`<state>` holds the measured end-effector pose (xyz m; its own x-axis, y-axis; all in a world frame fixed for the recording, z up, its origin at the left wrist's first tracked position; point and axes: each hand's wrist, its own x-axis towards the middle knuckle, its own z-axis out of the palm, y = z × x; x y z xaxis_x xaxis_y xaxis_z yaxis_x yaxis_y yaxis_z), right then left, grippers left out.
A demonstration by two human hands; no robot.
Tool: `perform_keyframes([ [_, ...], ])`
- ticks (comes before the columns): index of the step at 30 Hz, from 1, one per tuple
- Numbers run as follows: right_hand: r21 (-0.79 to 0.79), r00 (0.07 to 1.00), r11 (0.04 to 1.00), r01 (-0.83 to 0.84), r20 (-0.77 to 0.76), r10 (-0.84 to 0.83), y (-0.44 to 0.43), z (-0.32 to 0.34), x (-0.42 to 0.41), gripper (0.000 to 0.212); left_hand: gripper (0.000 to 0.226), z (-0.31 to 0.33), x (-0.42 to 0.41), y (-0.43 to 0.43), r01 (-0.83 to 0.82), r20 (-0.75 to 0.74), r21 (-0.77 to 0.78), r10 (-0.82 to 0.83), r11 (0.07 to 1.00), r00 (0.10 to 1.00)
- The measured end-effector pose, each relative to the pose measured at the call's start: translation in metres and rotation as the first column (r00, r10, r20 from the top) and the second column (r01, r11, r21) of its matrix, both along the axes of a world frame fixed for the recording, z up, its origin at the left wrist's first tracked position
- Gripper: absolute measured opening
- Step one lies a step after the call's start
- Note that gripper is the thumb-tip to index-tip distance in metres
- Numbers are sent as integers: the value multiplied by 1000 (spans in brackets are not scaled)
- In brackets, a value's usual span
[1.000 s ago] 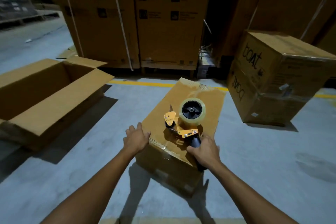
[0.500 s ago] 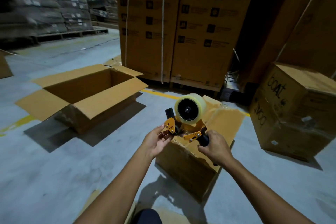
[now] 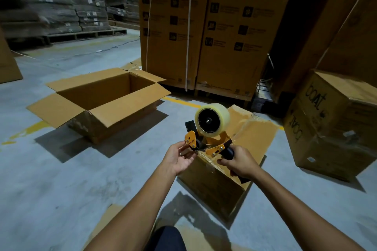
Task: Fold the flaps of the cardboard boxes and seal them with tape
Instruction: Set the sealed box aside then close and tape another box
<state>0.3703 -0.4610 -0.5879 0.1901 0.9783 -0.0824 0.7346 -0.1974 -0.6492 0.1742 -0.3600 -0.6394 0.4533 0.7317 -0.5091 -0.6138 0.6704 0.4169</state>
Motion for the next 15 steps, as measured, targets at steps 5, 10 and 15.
perform_keyframes([
  [5,-11,999,1000,-6,-45,6,16,-3,1,16,14,-15,10,13,56,-151,-32,-61,998,987],
  [10,-23,999,1000,-13,-53,12,41,-13,1,16,22,-15,12,48,9,-438,83,28,996,899],
  [15,-4,1000,1000,23,-17,-23,70,-30,-4,17,25,-19,7,97,11,-621,197,117,980,775],
])
